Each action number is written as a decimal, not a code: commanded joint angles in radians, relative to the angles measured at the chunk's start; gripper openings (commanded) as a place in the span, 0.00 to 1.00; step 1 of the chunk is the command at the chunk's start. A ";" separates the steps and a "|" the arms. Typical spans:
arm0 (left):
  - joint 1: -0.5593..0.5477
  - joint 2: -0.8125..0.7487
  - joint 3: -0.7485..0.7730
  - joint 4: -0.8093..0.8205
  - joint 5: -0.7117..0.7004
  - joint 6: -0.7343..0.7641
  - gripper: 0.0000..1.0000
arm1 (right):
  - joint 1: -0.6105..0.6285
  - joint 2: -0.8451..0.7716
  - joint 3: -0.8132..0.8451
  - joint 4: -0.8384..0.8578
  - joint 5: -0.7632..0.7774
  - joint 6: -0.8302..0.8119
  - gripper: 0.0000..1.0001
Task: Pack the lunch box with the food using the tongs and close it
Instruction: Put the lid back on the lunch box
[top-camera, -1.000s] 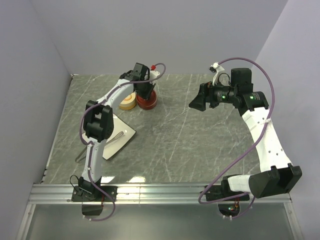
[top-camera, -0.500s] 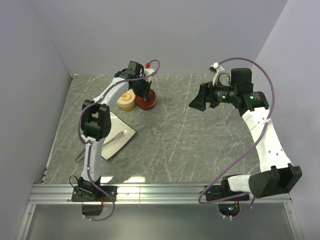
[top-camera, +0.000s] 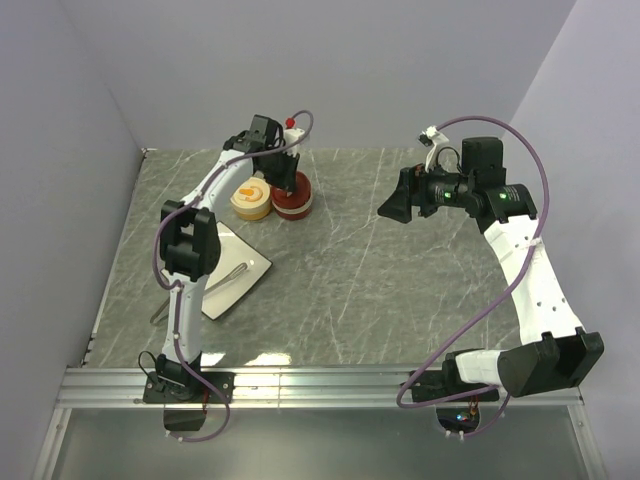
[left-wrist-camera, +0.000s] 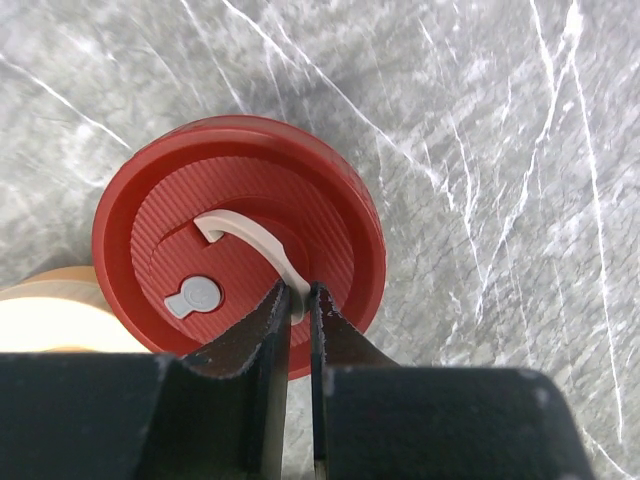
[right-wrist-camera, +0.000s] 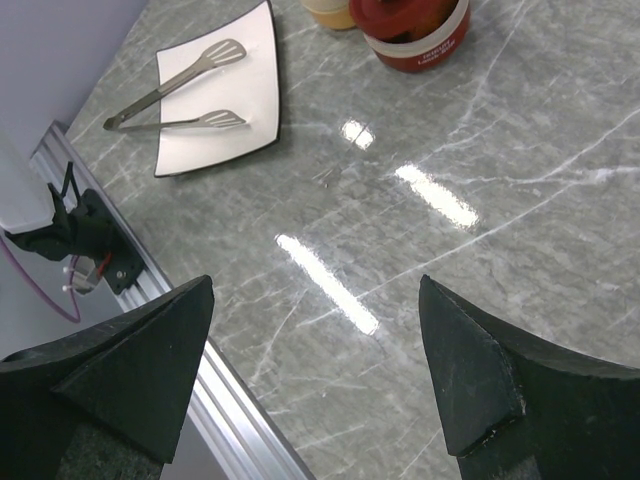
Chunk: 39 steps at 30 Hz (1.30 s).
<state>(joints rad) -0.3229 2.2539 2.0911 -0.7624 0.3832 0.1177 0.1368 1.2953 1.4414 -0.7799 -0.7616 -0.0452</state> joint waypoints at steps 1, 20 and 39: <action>0.007 -0.037 0.063 -0.022 -0.017 -0.023 0.00 | -0.006 -0.039 -0.016 0.036 -0.013 0.002 0.90; -0.005 0.070 0.136 -0.077 -0.033 0.014 0.00 | -0.008 -0.036 -0.024 0.036 -0.019 -0.002 0.89; -0.042 0.068 0.141 -0.072 -0.072 0.043 0.00 | -0.009 -0.036 -0.033 0.039 -0.027 0.001 0.88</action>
<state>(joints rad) -0.3550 2.3348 2.1906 -0.8364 0.3252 0.1383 0.1368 1.2900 1.4136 -0.7708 -0.7753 -0.0448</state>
